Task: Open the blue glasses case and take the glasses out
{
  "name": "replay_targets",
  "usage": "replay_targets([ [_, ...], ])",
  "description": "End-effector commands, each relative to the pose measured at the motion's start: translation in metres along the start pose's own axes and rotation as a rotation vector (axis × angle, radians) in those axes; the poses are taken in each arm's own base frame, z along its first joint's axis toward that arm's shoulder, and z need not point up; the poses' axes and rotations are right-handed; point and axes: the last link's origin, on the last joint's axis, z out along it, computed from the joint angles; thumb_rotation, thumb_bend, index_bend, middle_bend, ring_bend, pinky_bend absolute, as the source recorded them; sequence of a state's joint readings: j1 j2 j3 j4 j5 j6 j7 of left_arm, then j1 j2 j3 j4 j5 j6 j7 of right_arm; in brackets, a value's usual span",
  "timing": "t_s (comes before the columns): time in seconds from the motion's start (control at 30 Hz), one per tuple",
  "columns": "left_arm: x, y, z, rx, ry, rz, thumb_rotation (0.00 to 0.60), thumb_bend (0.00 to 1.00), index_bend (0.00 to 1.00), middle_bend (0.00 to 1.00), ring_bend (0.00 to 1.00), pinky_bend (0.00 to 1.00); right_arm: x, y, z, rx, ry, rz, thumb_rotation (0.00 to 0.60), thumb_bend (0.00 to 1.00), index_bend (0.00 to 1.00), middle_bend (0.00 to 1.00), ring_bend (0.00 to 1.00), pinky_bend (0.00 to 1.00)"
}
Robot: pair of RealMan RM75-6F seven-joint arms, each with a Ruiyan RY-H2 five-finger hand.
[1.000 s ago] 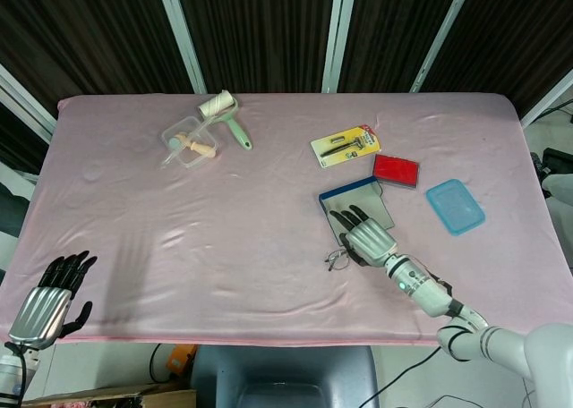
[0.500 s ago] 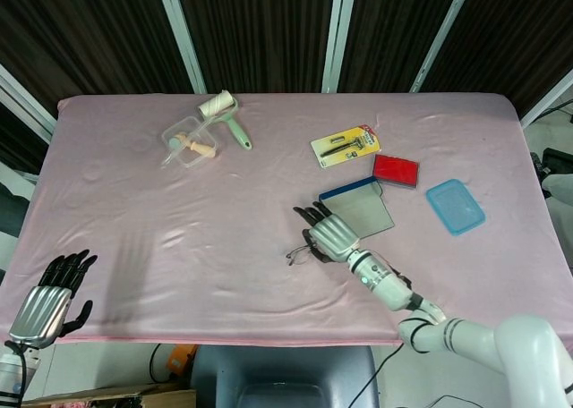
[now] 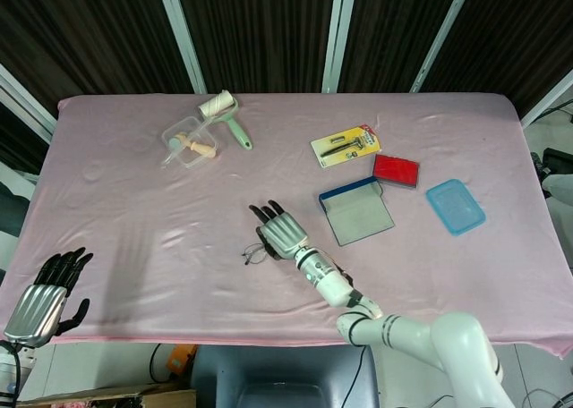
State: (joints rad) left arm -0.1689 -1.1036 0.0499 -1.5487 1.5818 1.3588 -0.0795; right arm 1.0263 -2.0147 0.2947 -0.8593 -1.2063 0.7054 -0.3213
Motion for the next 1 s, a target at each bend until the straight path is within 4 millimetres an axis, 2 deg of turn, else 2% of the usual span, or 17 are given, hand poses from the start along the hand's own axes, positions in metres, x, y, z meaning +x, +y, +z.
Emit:
replay_targets([
  [0.03, 0.0, -0.001, 0.001, -0.001, -0.004, -0.001, 0.6, 0.44, 0.0, 0.0, 0.0, 0.05, 0.002, -0.009, 0.015, -0.059, 0.029, 0.003, 0.6, 0.56, 0.45, 0.14, 0.15, 0.06],
  [0.1, 0.0, -0.001, 0.002, -0.001, -0.005, -0.001, 0.6, 0.43, 0.0, 0.0, 0.0, 0.05, 0.004, -0.002, 0.014, -0.073, 0.035, 0.018, 0.6, 0.55, 0.31, 0.14, 0.14, 0.06],
  [0.2, -0.001, 0.0, 0.002, -0.003, -0.007, 0.003, 0.6, 0.43, 0.0, 0.0, 0.0, 0.05, 0.01, 0.009, 0.011, -0.085, 0.038, 0.034, 0.6, 0.53, 0.2, 0.12, 0.13, 0.06],
  [0.37, -0.002, 0.002, 0.002, -0.005, -0.007, 0.013, 0.6, 0.43, 0.0, 0.0, 0.0, 0.05, 0.029, 0.035, -0.013, -0.08, 0.077, 0.031, 0.6, 0.51, 0.15, 0.09, 0.11, 0.04],
  [0.53, -0.003, 0.003, 0.001, -0.002, -0.01, 0.02, 0.6, 0.43, 0.0, 0.0, 0.0, 0.05, 0.052, 0.065, -0.054, -0.09, 0.103, 0.017, 0.6, 0.5, 0.13, 0.08, 0.1, 0.04],
  [0.6, -0.003, 0.004, 0.0, -0.004, -0.006, 0.022, 0.6, 0.43, 0.0, 0.0, 0.0, 0.05, 0.06, 0.079, -0.082, -0.102, 0.108, 0.001, 0.6, 0.5, 0.12, 0.07, 0.09, 0.02],
  [0.67, -0.003, 0.005, -0.002, -0.006, 0.004, 0.025, 0.6, 0.44, 0.0, 0.0, 0.0, 0.05, 0.062, 0.098, -0.124, -0.133, 0.108, -0.036, 0.6, 0.5, 0.11, 0.04, 0.06, 0.0],
  [0.7, -0.002, 0.005, -0.003, -0.006, 0.016, 0.028, 0.6, 0.44, 0.0, 0.0, 0.0, 0.05, 0.059, 0.108, -0.152, -0.16, 0.097, -0.061, 0.6, 0.49, 0.09, 0.02, 0.03, 0.0],
  [0.73, -0.001, 0.005, -0.003, -0.005, 0.027, 0.031, 0.6, 0.44, 0.0, 0.0, 0.0, 0.04, 0.055, 0.115, -0.175, -0.189, 0.083, -0.081, 0.6, 0.48, 0.08, 0.01, 0.01, 0.0],
  [0.77, 0.0, 0.005, -0.003, -0.003, 0.042, 0.035, 0.6, 0.43, 0.0, 0.0, 0.0, 0.04, 0.05, 0.125, -0.206, -0.234, 0.07, -0.104, 0.6, 0.46, 0.07, 0.0, 0.0, 0.0],
  [0.9, 0.001, 0.005, -0.005, -0.003, 0.068, 0.041, 0.6, 0.43, 0.0, 0.0, 0.0, 0.02, 0.025, 0.148, -0.3, -0.407, 0.093, -0.102, 0.6, 0.42, 0.0, 0.0, 0.0, 0.0],
  [1.0, 0.0, 0.006, -0.007, -0.017, 0.077, 0.05, 0.6, 0.44, 0.0, 0.0, 0.0, 0.01, 0.007, 0.159, -0.34, -0.495, 0.131, -0.067, 0.6, 0.42, 0.0, 0.0, 0.0, 0.0],
])
